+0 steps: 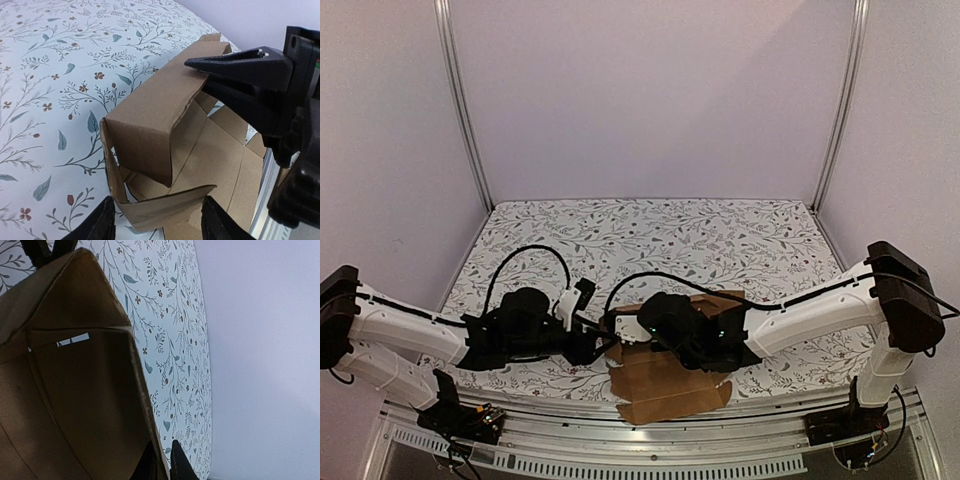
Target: Fold the paper box
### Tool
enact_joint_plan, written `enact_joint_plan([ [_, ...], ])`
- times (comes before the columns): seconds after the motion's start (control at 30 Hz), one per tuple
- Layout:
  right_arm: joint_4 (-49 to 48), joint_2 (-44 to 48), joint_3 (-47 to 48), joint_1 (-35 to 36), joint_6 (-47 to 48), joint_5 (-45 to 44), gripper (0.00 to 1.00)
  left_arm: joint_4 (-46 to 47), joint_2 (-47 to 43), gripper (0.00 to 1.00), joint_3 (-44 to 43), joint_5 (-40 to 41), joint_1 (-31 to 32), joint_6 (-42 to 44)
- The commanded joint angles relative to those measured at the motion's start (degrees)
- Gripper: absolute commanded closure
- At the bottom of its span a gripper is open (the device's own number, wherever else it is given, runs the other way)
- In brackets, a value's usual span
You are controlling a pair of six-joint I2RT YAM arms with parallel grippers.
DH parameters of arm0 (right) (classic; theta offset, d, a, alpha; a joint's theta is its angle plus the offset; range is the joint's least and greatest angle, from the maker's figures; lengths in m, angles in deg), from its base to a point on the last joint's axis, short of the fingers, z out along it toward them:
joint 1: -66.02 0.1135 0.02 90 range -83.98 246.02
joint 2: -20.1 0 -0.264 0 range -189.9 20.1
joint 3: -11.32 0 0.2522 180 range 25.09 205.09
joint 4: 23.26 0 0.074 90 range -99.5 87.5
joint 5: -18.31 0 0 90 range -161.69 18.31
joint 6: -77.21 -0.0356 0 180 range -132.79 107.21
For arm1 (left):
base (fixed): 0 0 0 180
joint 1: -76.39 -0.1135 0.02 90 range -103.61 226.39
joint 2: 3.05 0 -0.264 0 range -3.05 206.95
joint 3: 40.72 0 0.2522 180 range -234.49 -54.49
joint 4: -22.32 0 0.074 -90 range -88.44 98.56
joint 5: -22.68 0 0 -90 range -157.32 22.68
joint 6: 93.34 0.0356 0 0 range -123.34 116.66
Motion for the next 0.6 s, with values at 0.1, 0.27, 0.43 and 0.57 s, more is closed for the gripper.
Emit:
enact_joint_plan([
  [0.1,0.5,1.4,1.3,-0.2,-2.8,0.3,0.9,-0.2,1.5,0.41,0.3,-0.1,1.8,-1.0],
  [0.27,0.4,1.1,1.2,-0.1,-3.6,0.5,0.94,0.3,2.1,0.4,0.0,-1.1,2.3,-1.7],
  [0.43,-3.0,0.0,-0.5,0.7,-2.2,-2.2,1.0,-0.2,1.0,0.4,0.5,-1.2,2.6,-2.1],
  [0.57,-10.0,-1.3,-3.0,2.0,1.2,-5.3,1.0,-0.8,-0.7,0.4,1.3,-0.7,2.6,-2.4],
])
